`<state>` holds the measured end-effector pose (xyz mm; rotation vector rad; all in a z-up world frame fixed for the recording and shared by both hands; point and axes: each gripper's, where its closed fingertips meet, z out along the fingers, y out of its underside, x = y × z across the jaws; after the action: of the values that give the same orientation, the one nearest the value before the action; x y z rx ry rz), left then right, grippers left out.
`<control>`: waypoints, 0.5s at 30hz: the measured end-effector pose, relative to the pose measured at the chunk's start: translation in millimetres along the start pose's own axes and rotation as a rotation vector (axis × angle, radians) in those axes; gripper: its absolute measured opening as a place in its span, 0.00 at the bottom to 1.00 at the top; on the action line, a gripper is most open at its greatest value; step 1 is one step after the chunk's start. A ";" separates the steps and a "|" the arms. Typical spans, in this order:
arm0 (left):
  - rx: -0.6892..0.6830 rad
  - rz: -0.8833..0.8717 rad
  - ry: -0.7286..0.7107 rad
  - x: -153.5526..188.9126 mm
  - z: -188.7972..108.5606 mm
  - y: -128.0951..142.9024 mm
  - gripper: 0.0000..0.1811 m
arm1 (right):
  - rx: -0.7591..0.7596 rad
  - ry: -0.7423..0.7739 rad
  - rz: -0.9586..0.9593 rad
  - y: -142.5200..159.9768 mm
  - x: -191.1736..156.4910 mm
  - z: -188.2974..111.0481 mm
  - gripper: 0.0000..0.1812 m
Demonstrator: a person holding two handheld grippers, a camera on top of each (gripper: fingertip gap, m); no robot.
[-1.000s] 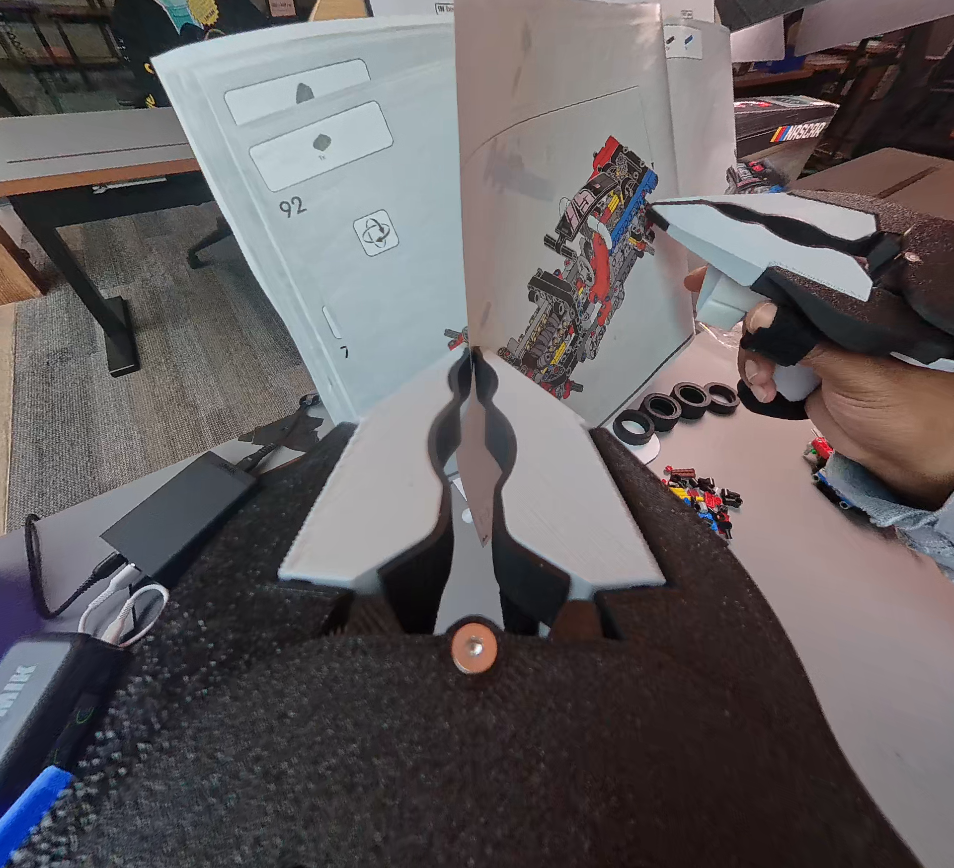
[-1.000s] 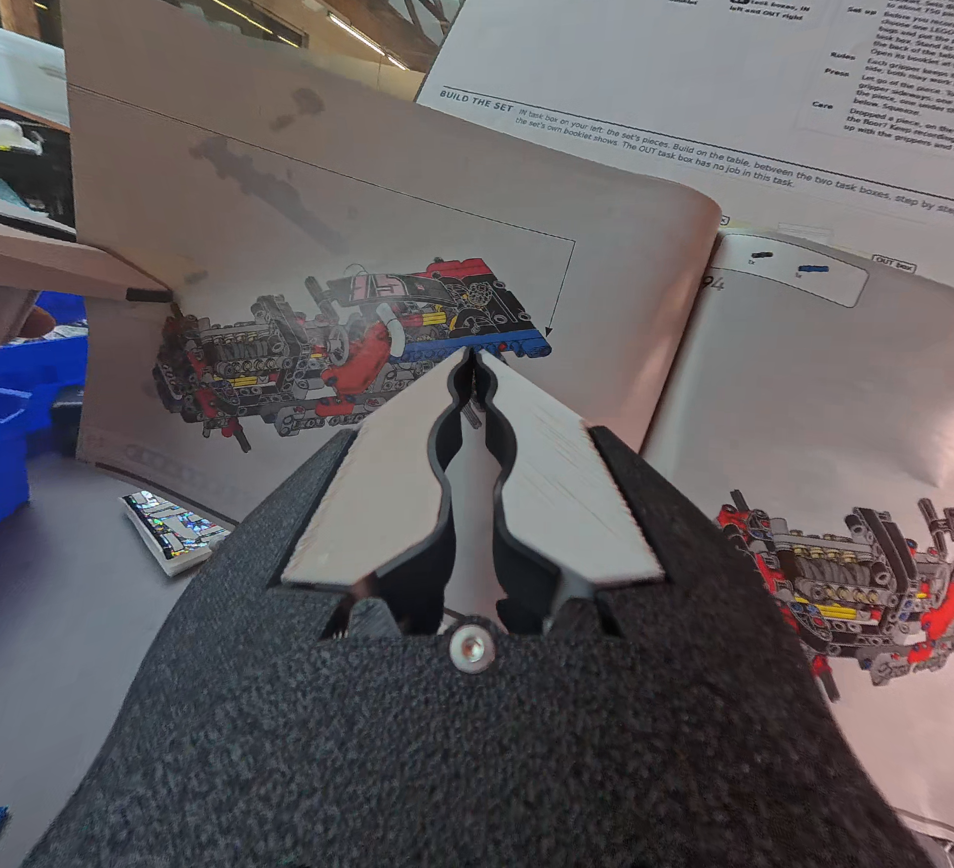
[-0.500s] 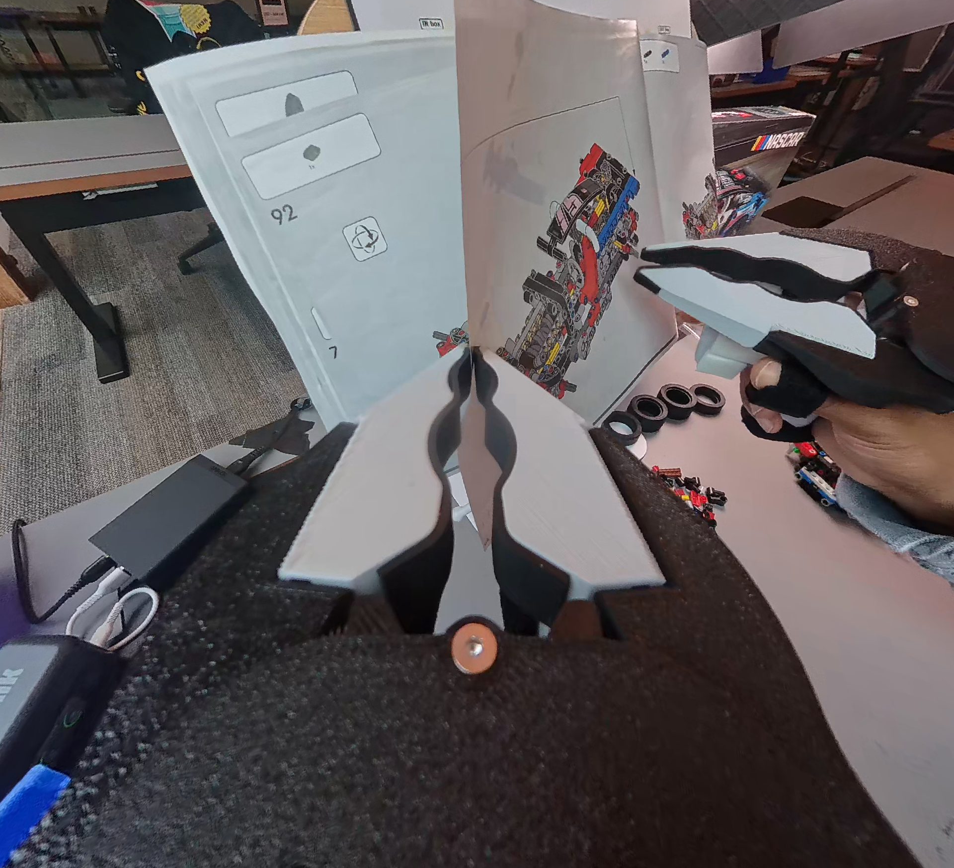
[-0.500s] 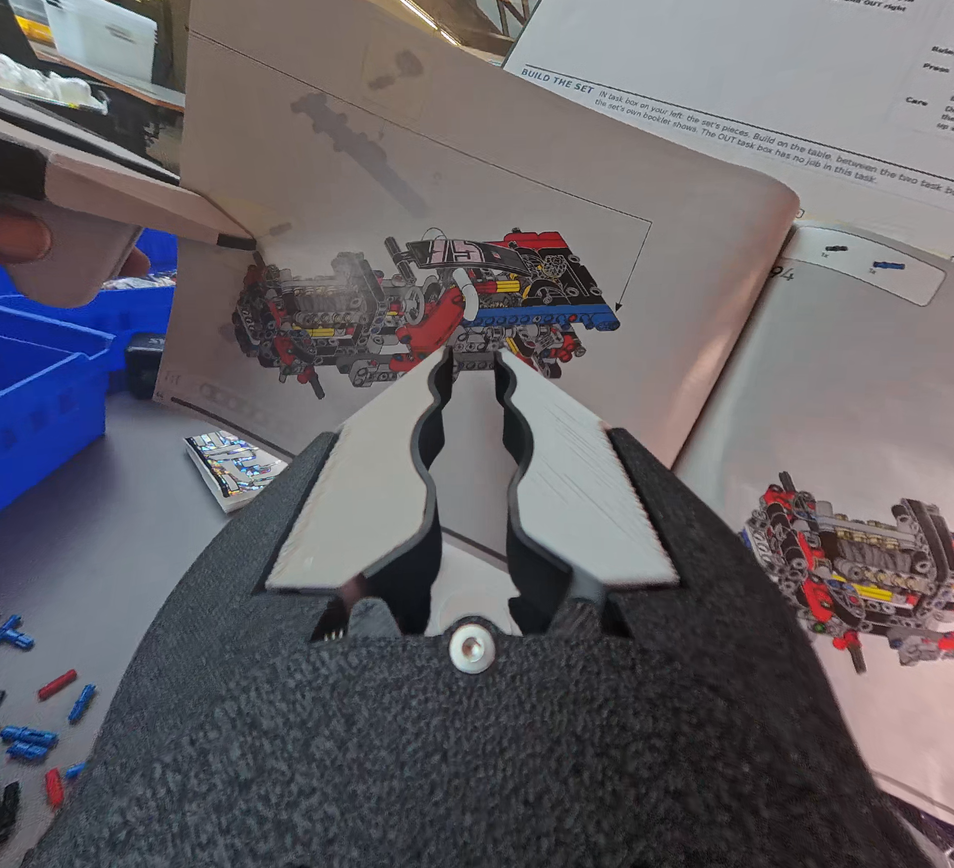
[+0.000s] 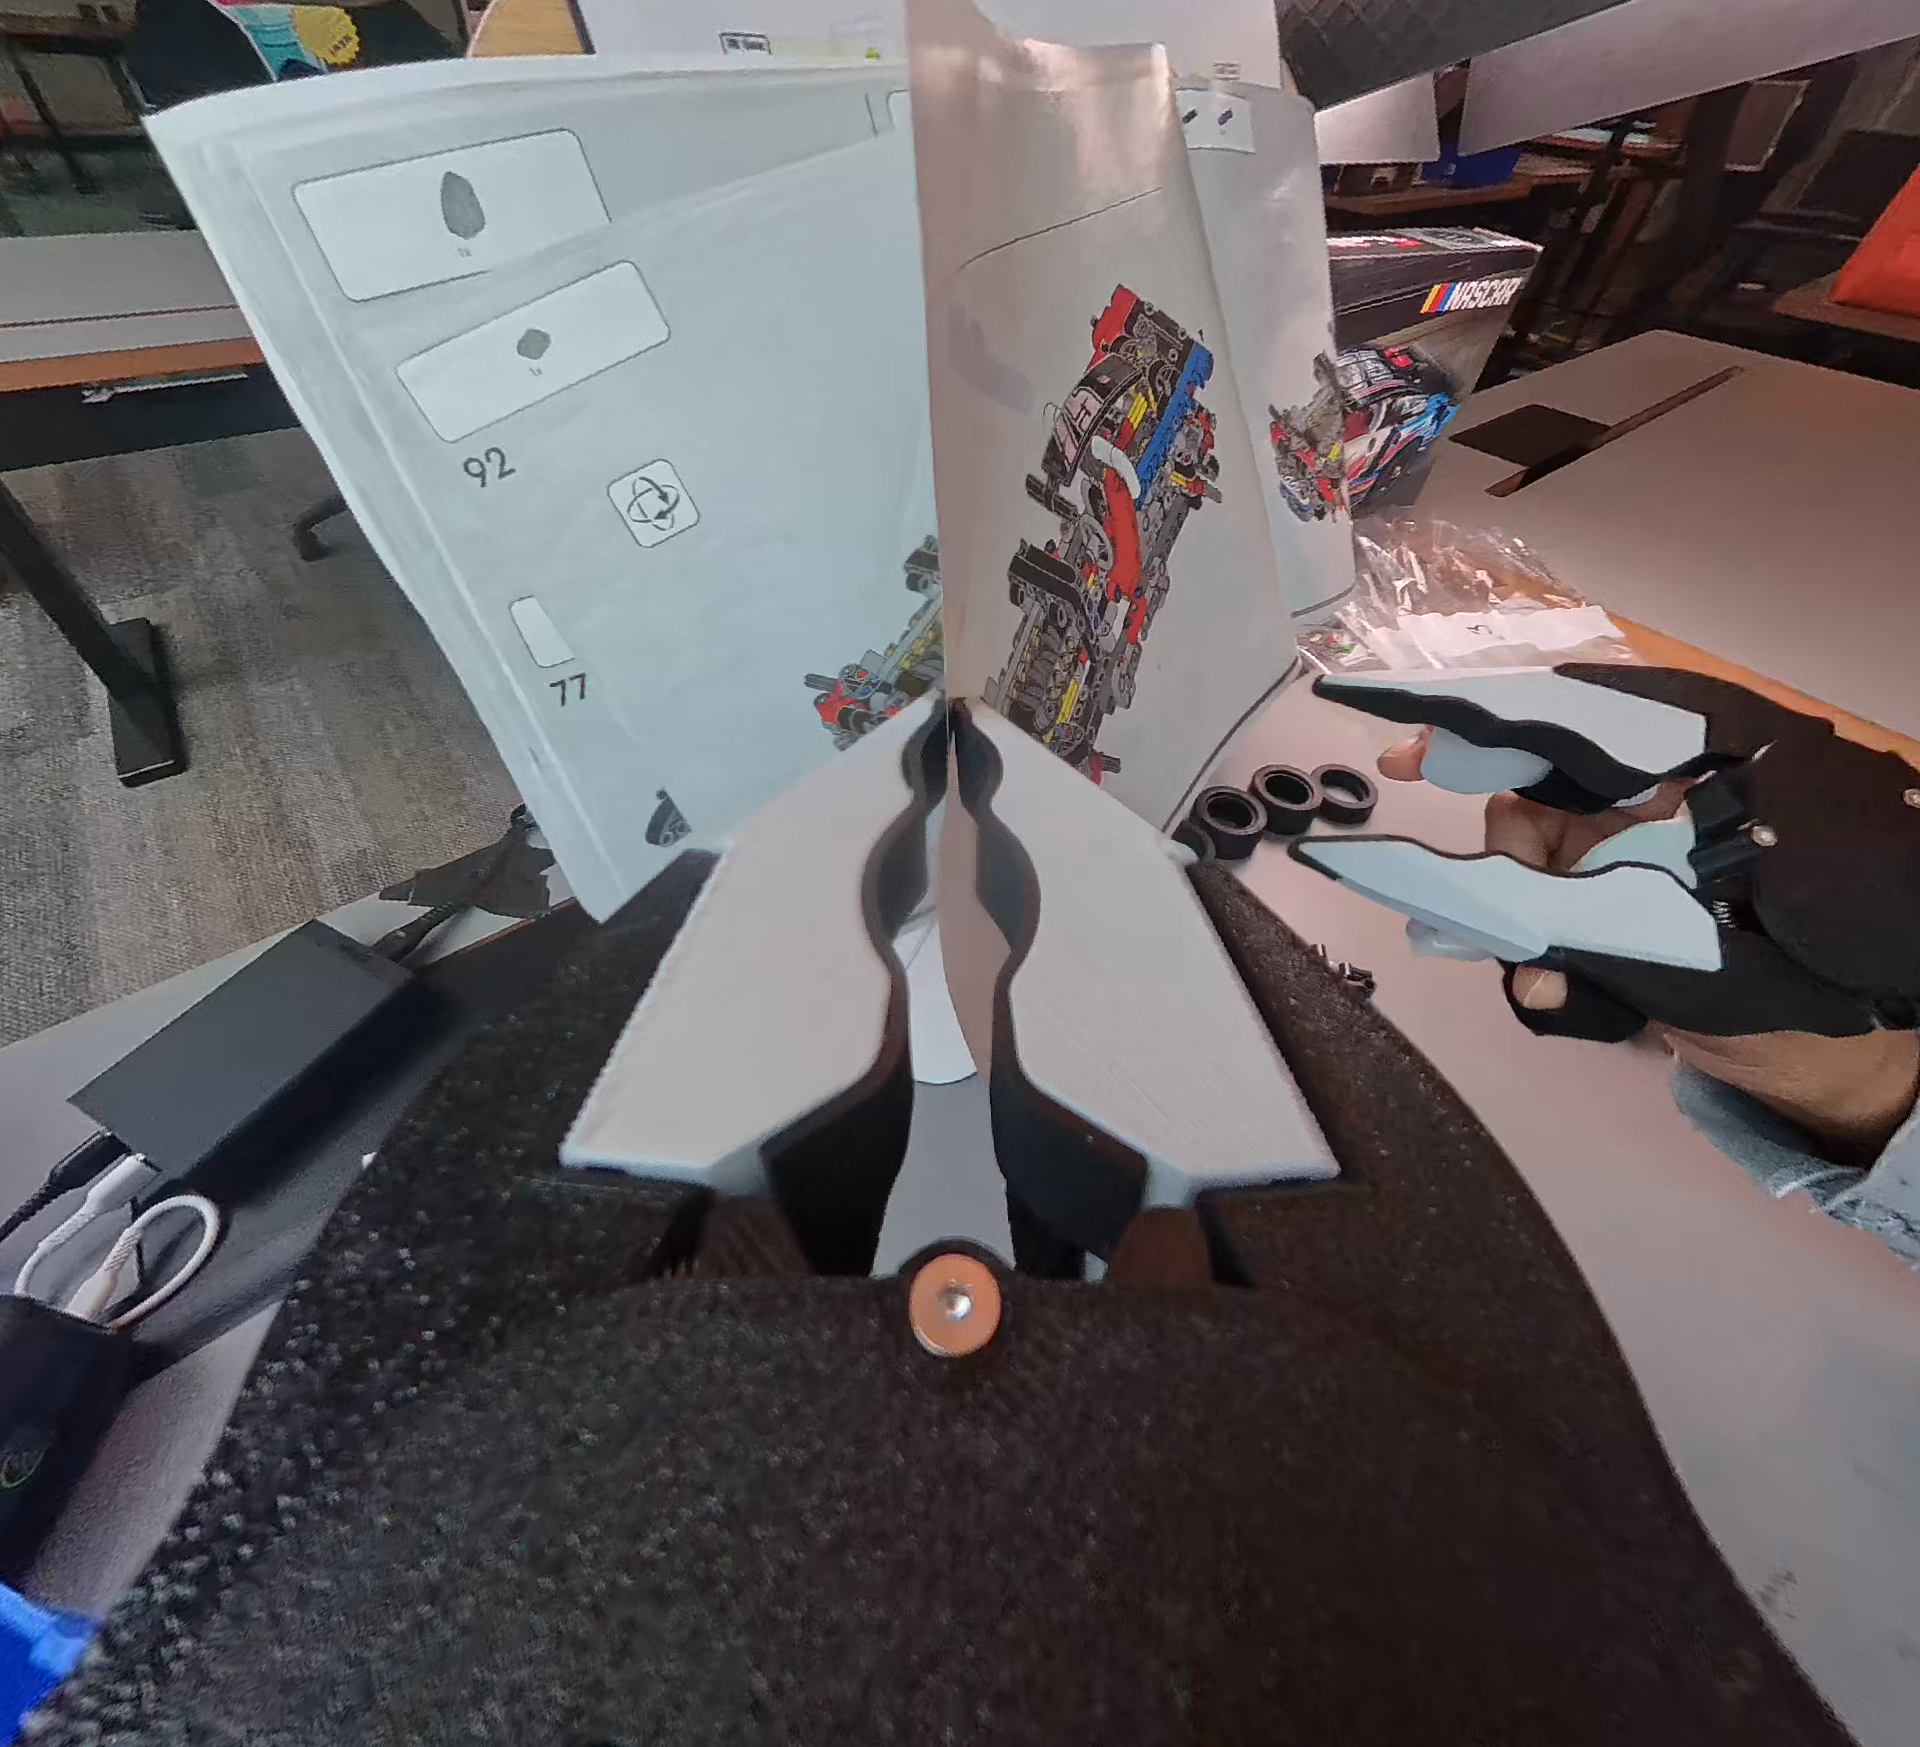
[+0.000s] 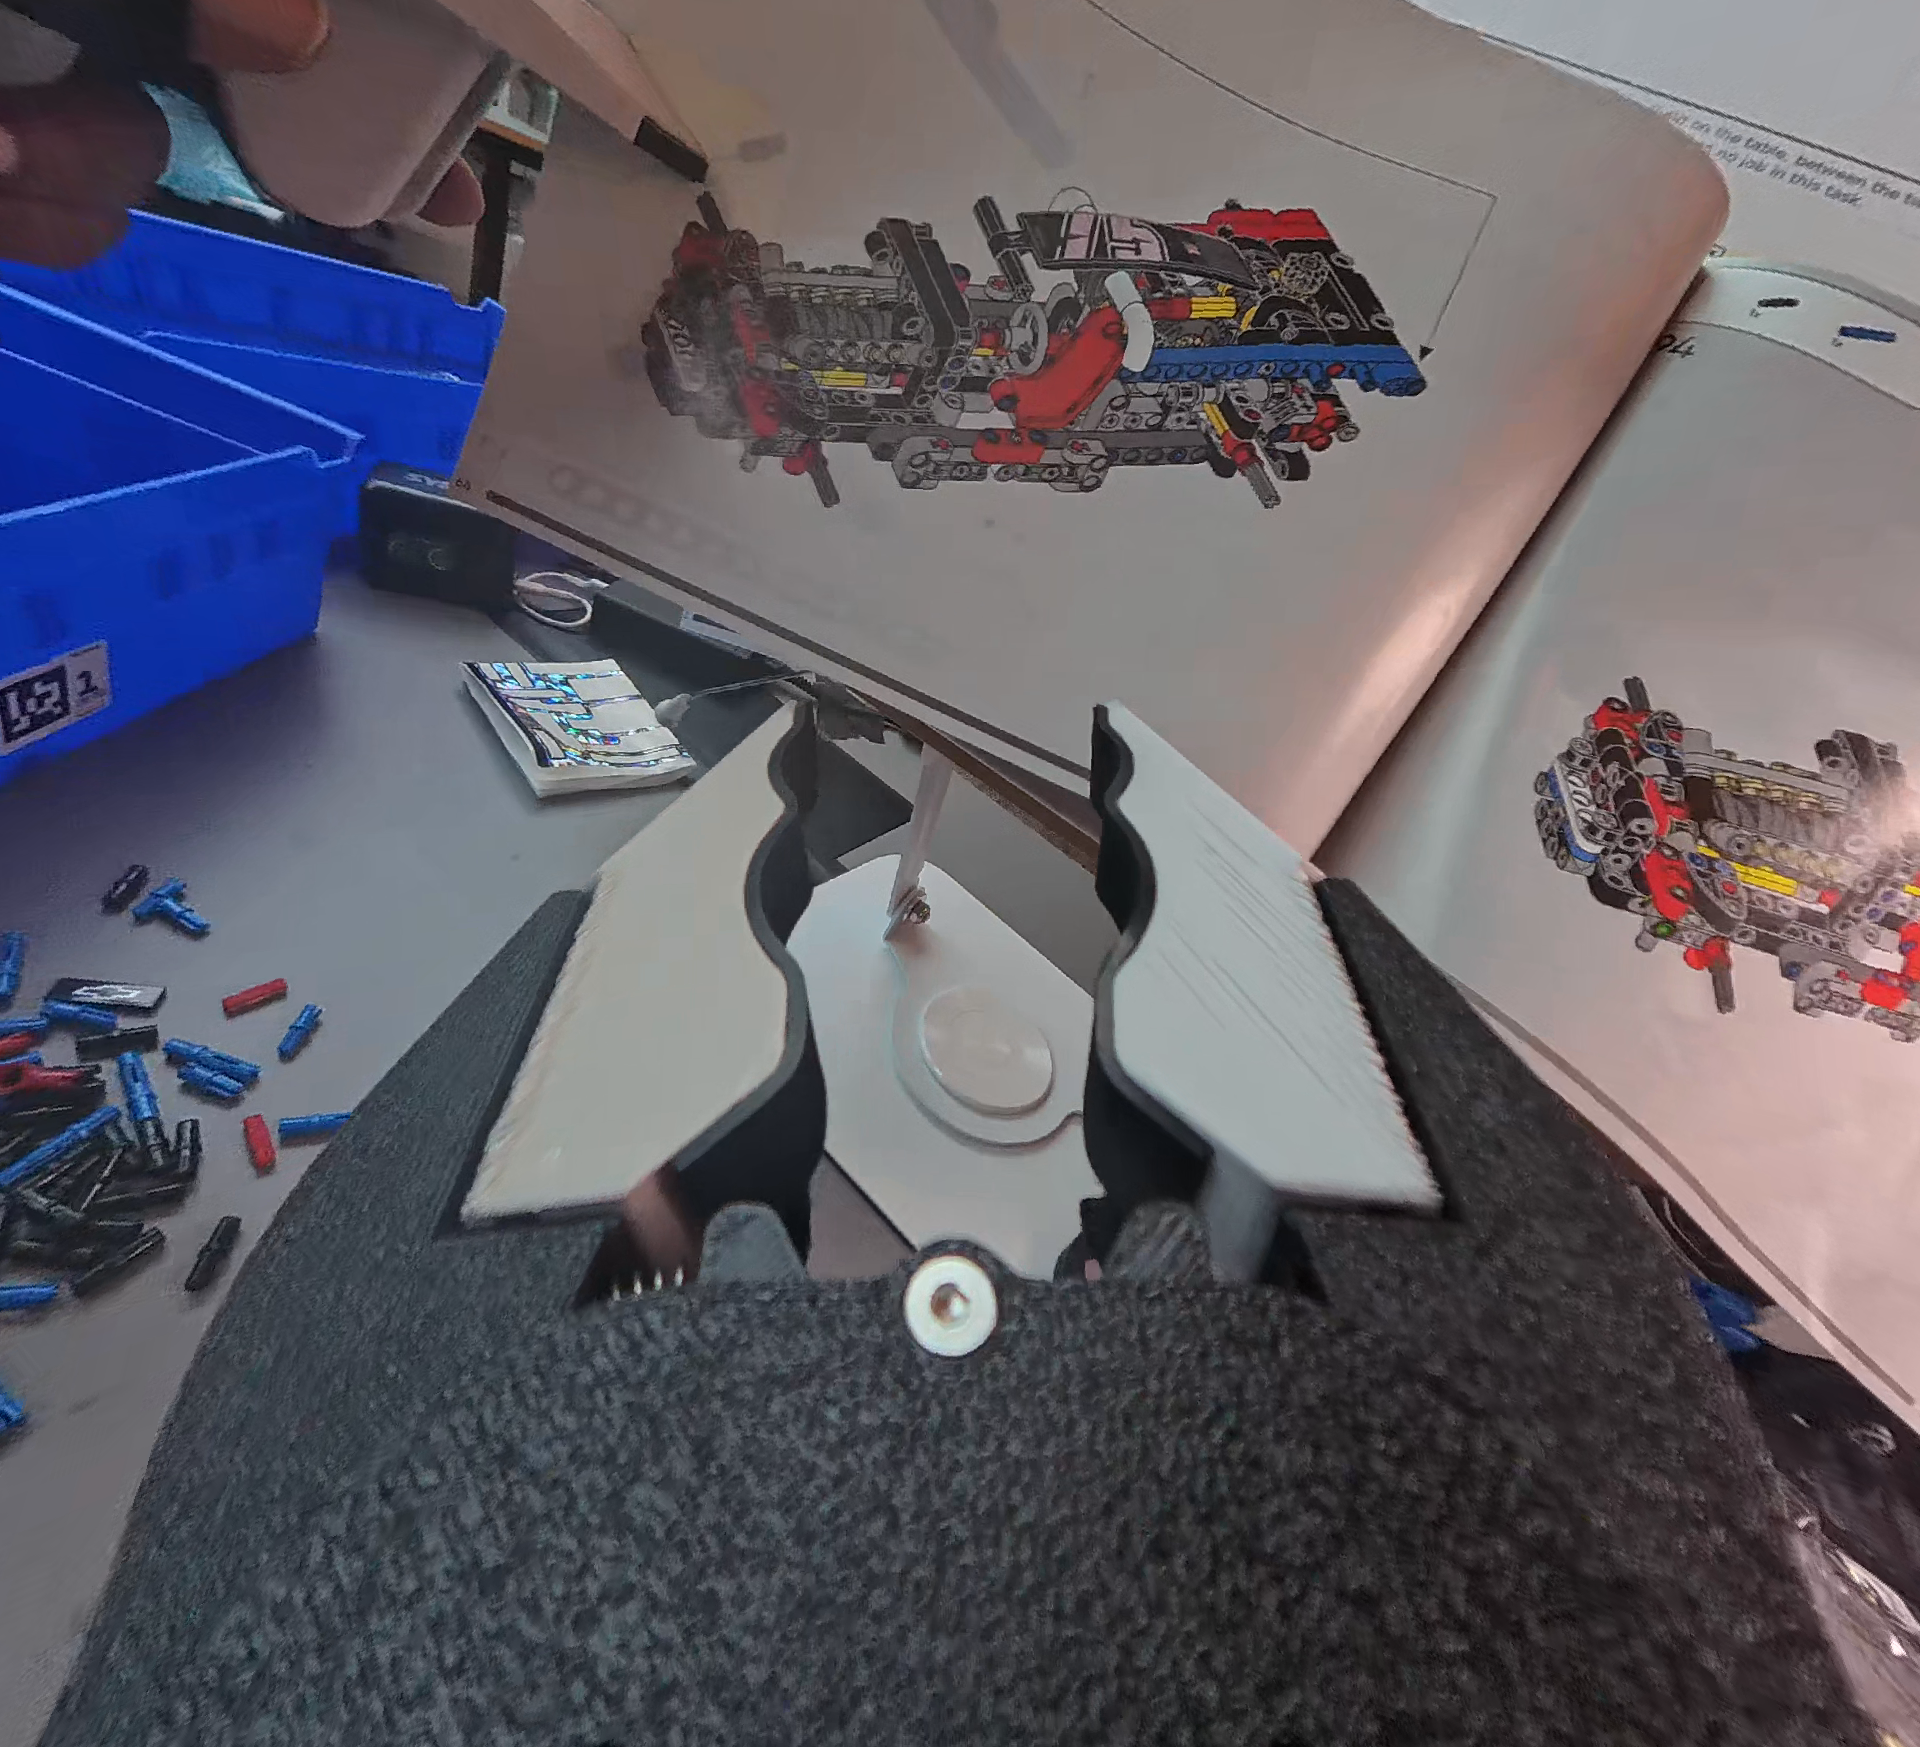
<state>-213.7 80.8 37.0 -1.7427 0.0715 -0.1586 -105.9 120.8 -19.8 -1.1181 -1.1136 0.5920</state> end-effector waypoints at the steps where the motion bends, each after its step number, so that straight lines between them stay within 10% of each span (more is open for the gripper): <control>1: 0.007 -0.006 0.017 6.2 -1.3 -1.7 0.00 | 0.010 -0.005 -0.004 -2.9 -3.7 -1.4 0.31; 10: 0.129 -0.203 0.399 106.7 -12.1 -33.0 0.00 | 0.103 0.123 -0.189 -37.8 -23.5 -14.2 0.52; 15: 0.184 -0.206 0.580 162.9 -15.6 -56.6 0.01 | 0.255 0.226 -0.191 -68.9 -0.6 -45.9 0.16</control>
<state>-57.3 53.3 106.2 -1.4717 0.2907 -0.7950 -73.7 76.3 42.1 -0.8248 -0.9088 0.4316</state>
